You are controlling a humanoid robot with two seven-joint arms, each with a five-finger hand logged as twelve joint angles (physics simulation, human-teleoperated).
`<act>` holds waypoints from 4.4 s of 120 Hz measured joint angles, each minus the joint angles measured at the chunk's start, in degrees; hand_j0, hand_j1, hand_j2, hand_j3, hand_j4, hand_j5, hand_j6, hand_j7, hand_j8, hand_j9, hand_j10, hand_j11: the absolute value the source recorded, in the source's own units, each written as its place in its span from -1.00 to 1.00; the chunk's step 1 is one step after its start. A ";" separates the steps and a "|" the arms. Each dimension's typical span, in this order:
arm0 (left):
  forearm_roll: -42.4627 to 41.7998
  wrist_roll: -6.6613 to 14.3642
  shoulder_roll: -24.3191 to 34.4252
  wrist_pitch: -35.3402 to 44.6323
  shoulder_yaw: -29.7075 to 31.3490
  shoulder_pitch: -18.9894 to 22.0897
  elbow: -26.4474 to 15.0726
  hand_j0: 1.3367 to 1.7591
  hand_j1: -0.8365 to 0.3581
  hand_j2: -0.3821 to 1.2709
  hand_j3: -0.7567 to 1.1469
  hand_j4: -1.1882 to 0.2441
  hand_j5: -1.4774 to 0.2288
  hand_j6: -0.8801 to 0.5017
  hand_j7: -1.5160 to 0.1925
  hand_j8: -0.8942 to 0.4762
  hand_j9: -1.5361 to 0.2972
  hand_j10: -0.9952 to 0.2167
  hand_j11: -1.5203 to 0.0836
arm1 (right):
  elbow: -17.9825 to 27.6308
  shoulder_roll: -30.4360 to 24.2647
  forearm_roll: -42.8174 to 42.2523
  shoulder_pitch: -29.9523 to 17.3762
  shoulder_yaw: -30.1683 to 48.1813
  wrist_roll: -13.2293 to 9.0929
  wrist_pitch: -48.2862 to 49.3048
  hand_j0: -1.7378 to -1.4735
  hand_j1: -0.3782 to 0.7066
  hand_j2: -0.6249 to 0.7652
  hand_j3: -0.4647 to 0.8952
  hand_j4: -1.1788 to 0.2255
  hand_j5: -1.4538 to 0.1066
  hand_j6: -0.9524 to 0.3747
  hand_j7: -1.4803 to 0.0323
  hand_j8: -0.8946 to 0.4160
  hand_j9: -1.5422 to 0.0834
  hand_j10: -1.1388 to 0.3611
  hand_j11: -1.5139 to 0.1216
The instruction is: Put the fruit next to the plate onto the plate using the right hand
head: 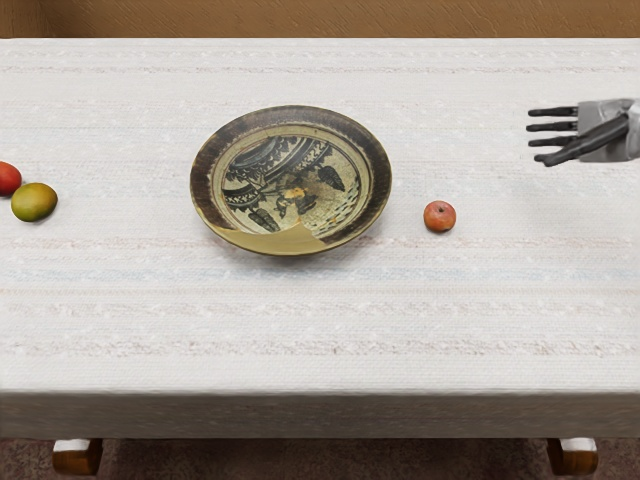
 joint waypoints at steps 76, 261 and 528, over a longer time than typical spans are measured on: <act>0.03 0.01 0.00 0.00 0.15 0.41 0.00 0.52 0.98 -0.54 -0.21 0.66 0.73 0.27 0.77 0.30 0.68 0.64 0.90 | 33.71 3.47 -36.15 18.89 -22.82 0.00 -12.71 -0.40 -0.95 -0.10 -0.32 0.68 0.86 0.43 0.96 0.36 0.90 0.52 0.85; -0.01 0.00 0.00 0.00 0.15 0.06 0.00 0.52 0.98 -0.54 -0.21 0.66 0.73 0.27 0.77 0.30 0.68 0.64 0.90 | 41.70 13.46 -63.36 -0.20 -29.56 0.00 -67.16 -0.40 -0.35 -0.18 -0.32 0.29 0.41 0.02 0.49 -0.05 0.46 0.15 0.42; 0.02 0.01 0.00 0.00 0.15 0.14 0.00 0.52 0.98 -0.54 -0.21 0.66 0.73 0.27 0.77 0.30 0.68 0.64 0.90 | 56.56 16.22 -56.56 13.25 -20.85 0.09 -61.01 -0.34 0.12 0.19 -0.32 -0.33 -0.41 -0.38 -0.32 -0.29 -0.35 -0.34 -0.40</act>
